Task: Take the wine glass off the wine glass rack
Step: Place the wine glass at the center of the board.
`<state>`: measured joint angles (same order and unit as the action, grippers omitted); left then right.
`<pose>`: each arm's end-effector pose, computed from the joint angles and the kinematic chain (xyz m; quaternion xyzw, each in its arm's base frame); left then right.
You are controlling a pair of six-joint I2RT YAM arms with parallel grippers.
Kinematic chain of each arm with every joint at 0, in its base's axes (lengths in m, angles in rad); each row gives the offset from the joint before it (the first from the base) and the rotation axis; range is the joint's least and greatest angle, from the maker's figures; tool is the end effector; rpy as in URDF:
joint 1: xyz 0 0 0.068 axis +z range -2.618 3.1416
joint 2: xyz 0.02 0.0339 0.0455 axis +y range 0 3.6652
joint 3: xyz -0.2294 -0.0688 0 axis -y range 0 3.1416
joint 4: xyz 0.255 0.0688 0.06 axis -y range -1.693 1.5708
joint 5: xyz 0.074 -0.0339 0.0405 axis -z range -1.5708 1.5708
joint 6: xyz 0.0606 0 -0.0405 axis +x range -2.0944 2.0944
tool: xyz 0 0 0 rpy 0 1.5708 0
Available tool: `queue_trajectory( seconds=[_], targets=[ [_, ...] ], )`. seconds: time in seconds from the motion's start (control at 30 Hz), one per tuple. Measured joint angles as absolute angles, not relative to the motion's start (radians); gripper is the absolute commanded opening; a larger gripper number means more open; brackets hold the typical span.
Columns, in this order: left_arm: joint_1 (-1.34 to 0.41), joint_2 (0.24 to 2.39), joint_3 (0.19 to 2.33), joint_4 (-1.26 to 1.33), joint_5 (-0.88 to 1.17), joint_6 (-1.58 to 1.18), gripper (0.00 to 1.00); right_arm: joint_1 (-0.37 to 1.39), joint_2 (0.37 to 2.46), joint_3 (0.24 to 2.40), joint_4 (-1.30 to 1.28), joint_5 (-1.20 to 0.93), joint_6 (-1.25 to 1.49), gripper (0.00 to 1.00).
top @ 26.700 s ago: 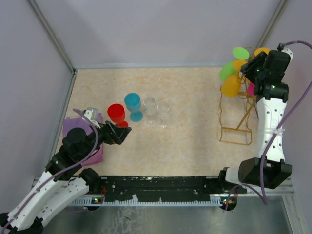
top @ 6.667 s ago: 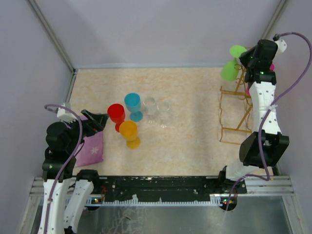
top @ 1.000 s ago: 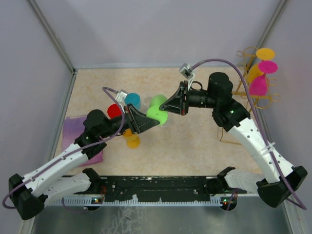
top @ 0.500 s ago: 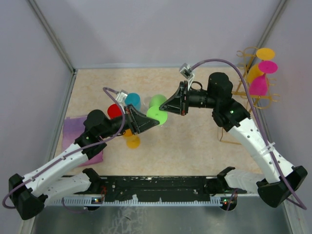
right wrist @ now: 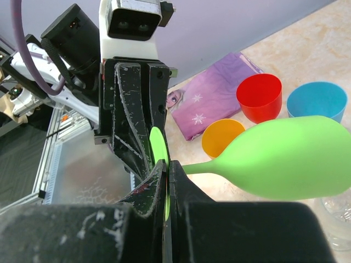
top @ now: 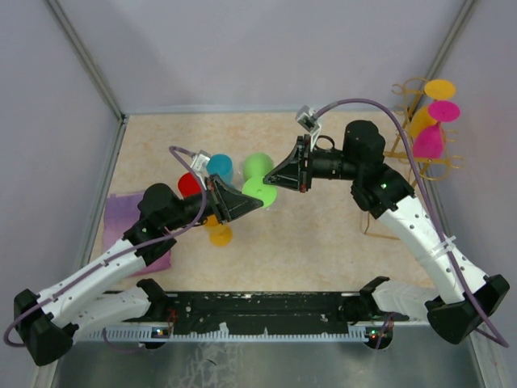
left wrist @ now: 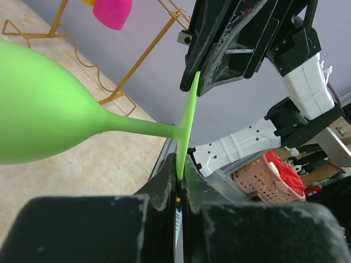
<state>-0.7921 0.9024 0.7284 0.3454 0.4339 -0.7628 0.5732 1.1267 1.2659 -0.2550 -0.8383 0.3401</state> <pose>0.1690 -0.2076 0.3305 0.1739 0.6264 -0.6229 0.4352 0.2103 0.1894 0.4022 -0.3481 0.6461 0.5407 0.4112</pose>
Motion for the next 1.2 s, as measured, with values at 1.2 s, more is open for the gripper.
queue_trajectory(
  seconds=[1.2],
  targets=[
    [-0.793, 0.886, 0.713, 0.383, 0.43, -0.74, 0.16, 0.611, 1.147, 1.311, -0.345, -0.839, 0.27, 0.0]
  ],
)
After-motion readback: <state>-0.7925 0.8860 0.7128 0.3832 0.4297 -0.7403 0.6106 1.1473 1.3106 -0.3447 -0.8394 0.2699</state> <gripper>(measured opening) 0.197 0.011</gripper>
